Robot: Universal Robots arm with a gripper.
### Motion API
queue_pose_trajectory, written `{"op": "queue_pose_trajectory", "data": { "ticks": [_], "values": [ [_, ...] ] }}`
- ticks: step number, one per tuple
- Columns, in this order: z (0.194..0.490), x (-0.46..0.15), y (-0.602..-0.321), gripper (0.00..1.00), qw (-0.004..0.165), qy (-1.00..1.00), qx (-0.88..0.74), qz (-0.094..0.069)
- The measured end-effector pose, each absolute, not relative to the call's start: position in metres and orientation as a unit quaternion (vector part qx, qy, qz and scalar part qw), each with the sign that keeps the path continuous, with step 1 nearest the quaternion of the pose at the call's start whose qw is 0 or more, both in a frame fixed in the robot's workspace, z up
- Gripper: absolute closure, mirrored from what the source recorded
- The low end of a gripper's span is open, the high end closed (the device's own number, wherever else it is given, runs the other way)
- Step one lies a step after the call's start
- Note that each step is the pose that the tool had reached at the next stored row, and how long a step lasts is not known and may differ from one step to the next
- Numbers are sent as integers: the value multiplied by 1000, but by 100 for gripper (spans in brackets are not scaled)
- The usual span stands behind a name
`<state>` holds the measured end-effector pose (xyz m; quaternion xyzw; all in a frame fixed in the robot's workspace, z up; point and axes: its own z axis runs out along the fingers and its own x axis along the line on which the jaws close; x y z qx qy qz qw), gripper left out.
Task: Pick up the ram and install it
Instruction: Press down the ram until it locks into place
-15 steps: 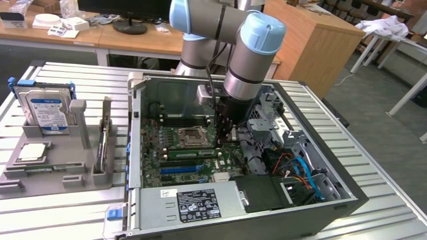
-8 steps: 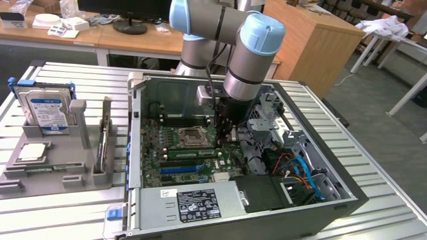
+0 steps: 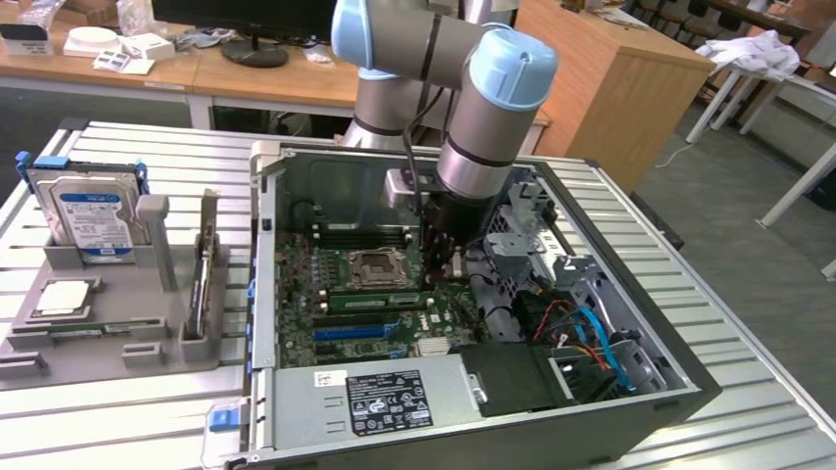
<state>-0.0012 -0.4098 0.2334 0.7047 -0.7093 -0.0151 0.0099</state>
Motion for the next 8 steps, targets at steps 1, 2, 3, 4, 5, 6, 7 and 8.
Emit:
{"op": "queue_pose_trajectory", "data": {
  "ticks": [1, 2, 3, 4, 5, 6, 7, 8],
  "values": [
    [233, -1, -410, 89, 10, -709, 705, -15],
    [233, -1, -410, 89, 10, -709, 705, -15],
    [232, -1, -410, 89, 10, -709, 705, -15],
    [233, -1, -410, 89, 10, -709, 705, -15],
    [232, -1, -410, 89, 10, -709, 705, -15],
    [232, -1, -410, 89, 10, -709, 705, -15],
    [232, -1, -410, 89, 10, -709, 705, -15],
    [232, -1, -410, 89, 10, -709, 705, -15]
  ]
}}
